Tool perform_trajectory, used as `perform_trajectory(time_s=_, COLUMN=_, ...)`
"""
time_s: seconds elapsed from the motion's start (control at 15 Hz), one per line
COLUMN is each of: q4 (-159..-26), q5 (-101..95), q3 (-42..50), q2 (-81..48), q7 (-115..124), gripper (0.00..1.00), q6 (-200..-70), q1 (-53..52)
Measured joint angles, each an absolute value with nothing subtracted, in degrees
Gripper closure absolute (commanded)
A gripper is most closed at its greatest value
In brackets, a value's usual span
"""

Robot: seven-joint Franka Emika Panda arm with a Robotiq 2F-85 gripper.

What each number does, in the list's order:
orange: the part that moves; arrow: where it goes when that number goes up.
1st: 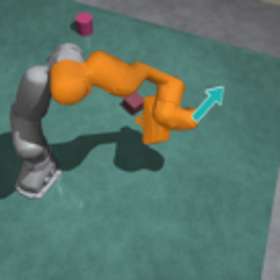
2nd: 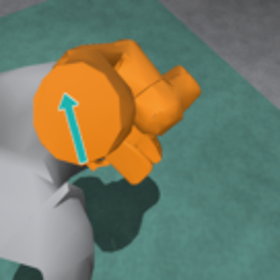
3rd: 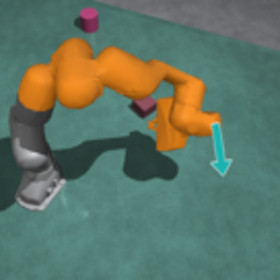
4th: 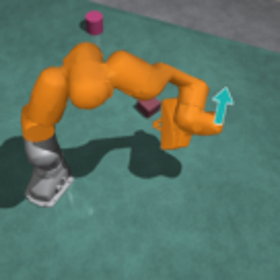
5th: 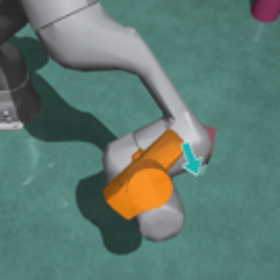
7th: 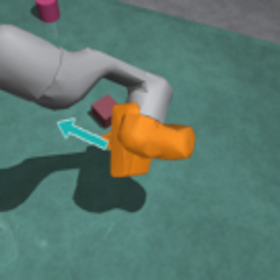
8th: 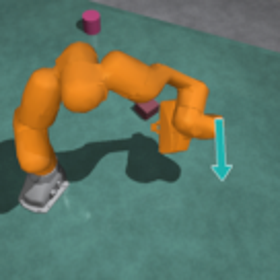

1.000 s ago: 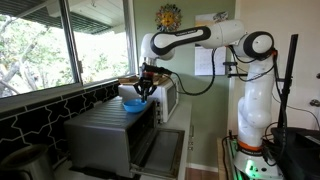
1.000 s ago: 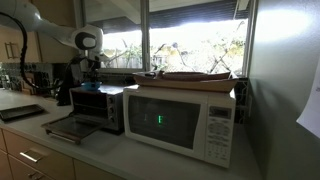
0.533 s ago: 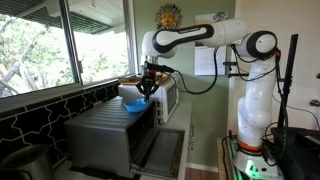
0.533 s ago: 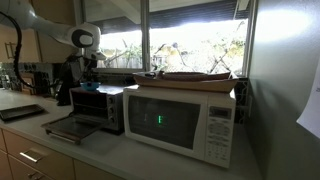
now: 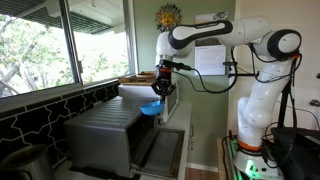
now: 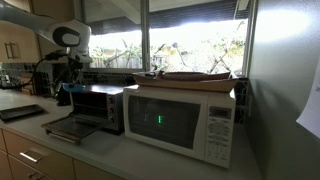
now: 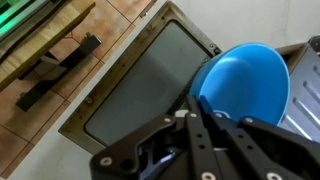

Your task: Open the toaster oven then put the blue bowl inside the oven.

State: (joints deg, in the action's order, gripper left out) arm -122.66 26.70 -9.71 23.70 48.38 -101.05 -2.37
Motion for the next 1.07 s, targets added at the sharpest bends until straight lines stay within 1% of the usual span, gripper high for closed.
perform_trajectory(time_s=0.33, q4=-133.05, q5=29.78, q3=-9.92, q2=32.64, q7=53.13, gripper=0.95, q6=-102.45, q1=-2.09)
perform_trajectory(time_s=0.6, q4=-139.08, q5=29.8, q3=-10.93, q2=36.23, q7=58.43, gripper=0.96, q6=-105.05, q1=-1.91)
perform_trajectory(time_s=0.73, q4=-140.12, q5=29.8, q3=-11.06, q2=36.86, q7=58.43, gripper=0.96, q6=-105.07, q1=-2.13)
perform_trajectory(time_s=0.8, q4=-140.19, q5=29.8, q3=-11.07, q2=36.99, q7=58.43, gripper=0.98, q6=-105.07, q1=-2.13)
perform_trajectory(time_s=1.07, q4=-140.13, q5=29.79, q3=-11.12, q2=36.83, q7=59.23, gripper=0.98, q6=-105.93, q1=-1.9)
